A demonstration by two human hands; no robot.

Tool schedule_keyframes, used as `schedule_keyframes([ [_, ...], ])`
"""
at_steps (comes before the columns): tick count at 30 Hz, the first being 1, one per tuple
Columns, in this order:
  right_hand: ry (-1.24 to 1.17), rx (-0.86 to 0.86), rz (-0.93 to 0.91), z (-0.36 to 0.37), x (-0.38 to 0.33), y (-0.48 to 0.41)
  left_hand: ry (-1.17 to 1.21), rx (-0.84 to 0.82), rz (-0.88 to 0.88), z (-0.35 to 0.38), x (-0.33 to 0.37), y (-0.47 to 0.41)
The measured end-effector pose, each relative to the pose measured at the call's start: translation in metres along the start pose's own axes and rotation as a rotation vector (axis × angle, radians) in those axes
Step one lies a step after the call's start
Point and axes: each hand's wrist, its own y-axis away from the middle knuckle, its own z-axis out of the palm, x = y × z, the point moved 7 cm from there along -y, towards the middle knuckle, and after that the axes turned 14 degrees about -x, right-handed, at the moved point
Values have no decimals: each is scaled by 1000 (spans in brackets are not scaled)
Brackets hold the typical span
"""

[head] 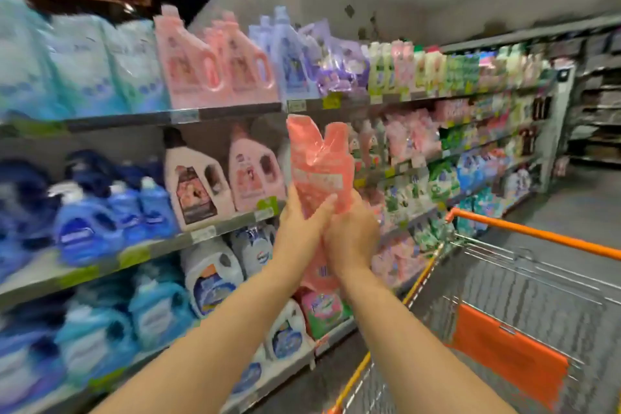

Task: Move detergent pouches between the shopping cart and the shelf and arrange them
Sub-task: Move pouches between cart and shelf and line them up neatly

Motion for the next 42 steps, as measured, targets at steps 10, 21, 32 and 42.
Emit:
schedule_keyframes([
  [10,147,-230,-391,254,-199,63,-14,464,194,-292,47,85],
  [21,-93,-886,-817,427,-306,57,350,641,194,-540,58,107],
  [32,-733,-1117,-455,580,-361,-77,199,551,347,-672,94,20],
  [42,-627,-681,-549,669,-407,-157,46,774,371,-800,117,-35],
])
